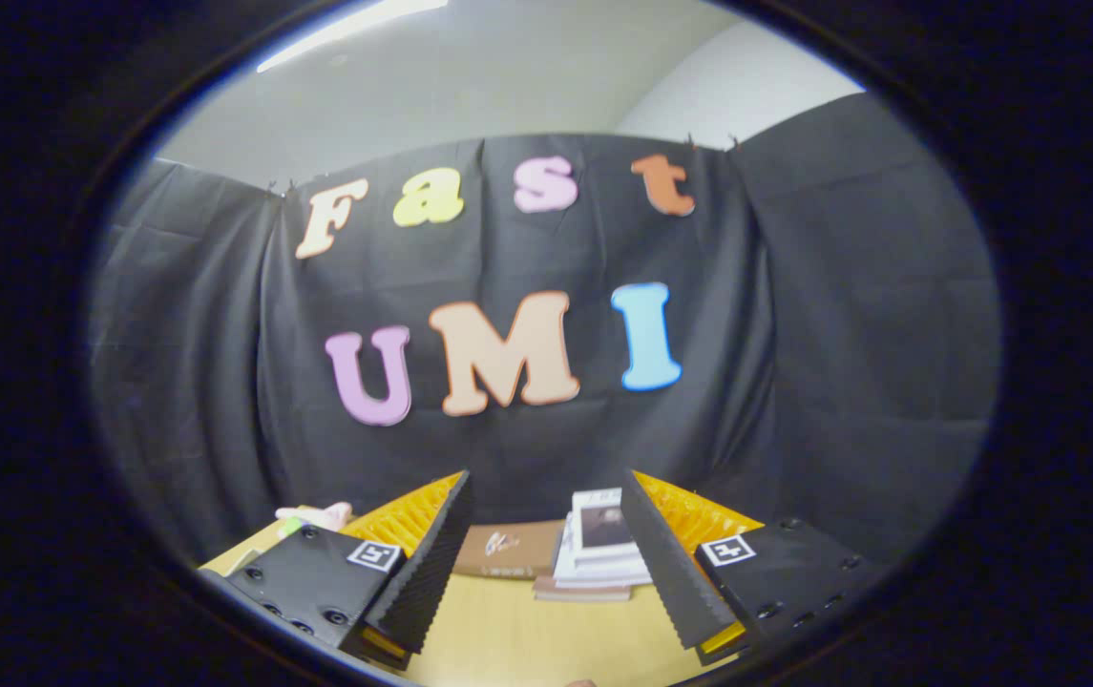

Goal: Open the storage box then place both shoes into the box .Put the left shoe in first, then the right shoe, with the right side of both shoes facing outward in a uniform manner.

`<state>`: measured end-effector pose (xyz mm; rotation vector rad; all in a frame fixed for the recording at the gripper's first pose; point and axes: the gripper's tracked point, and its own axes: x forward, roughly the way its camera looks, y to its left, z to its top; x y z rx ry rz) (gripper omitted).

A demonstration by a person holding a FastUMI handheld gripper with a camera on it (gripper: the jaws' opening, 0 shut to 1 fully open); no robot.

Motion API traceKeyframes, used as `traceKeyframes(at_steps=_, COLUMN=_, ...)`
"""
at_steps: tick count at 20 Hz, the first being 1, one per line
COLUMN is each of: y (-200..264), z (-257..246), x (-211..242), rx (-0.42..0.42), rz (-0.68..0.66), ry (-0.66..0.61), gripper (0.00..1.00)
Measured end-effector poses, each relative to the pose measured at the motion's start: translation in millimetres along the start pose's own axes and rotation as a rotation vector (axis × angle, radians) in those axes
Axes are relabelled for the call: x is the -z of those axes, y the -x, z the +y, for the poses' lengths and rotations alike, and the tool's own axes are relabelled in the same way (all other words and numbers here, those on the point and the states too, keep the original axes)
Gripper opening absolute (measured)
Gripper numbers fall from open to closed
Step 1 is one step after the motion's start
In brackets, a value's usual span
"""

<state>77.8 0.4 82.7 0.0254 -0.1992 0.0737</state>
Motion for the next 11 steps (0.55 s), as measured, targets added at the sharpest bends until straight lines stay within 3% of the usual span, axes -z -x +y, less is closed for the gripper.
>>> traceKeyframes(at_steps=3, y=19, z=-18, x=-13, rx=0.013, rz=-0.076, ry=0.024, gripper=0.98)
traceKeyframes(at_steps=11, y=49, z=-28, x=-6, rx=0.003, rz=-0.067, ry=0.019, gripper=0.98)
